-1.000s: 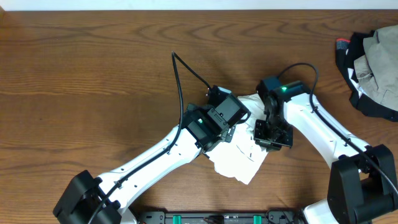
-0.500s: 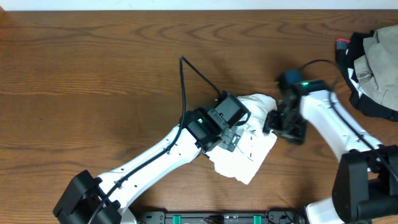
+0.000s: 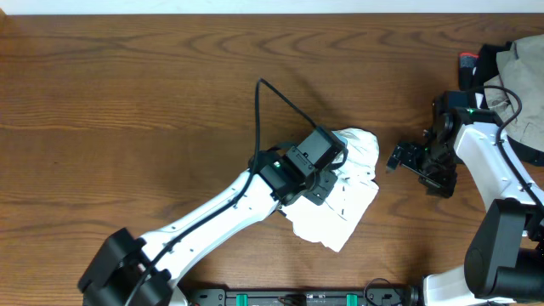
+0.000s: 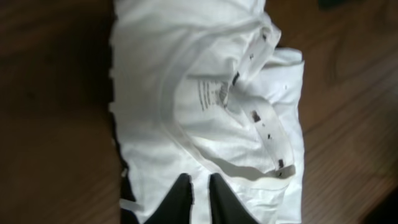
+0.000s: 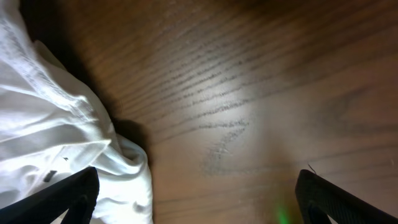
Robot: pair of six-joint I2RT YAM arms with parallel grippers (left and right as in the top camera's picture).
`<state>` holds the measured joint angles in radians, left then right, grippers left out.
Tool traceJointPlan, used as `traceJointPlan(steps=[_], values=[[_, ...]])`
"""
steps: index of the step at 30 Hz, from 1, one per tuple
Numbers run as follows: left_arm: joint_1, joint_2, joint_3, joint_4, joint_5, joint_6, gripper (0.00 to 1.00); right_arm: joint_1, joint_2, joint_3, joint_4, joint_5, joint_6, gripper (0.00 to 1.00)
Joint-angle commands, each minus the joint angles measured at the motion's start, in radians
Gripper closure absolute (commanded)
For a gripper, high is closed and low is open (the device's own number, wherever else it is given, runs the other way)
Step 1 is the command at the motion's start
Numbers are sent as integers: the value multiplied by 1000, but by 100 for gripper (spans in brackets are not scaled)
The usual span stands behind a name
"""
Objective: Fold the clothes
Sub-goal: 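Release the right gripper and withdraw it rightward from the shirt, then carry the folded white shirt with the left gripper to the upper left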
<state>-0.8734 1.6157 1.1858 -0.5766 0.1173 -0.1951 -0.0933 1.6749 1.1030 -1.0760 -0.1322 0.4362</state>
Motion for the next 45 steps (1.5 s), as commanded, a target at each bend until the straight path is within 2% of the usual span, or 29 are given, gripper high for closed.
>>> traceJointPlan(steps=[1, 8, 12, 15, 27, 37, 45], values=[[-4, 60, -2, -1, 67, -8, 94, -5, -3, 8, 7, -6, -27, 1], [-4, 102, -2, 43, 85, -8, 94, -5, -3, 8, 11, 2, -35, 1], [-4, 115, -2, 61, 143, -15, 94, -5, -3, 8, 14, 17, -34, 1], [-4, 130, -2, 67, 145, -54, 94, -5, -3, 8, 18, 28, -35, 1], [-2, 223, -2, 162, 163, -73, 94, -5, -3, 8, 20, 28, -34, 1], [9, 296, -2, 172, 163, -121, 94, -5, -3, 8, 19, 28, -34, 1], [82, 384, -2, 215, 166, -185, 94, -5, -3, 8, 2, 28, -34, 1]])
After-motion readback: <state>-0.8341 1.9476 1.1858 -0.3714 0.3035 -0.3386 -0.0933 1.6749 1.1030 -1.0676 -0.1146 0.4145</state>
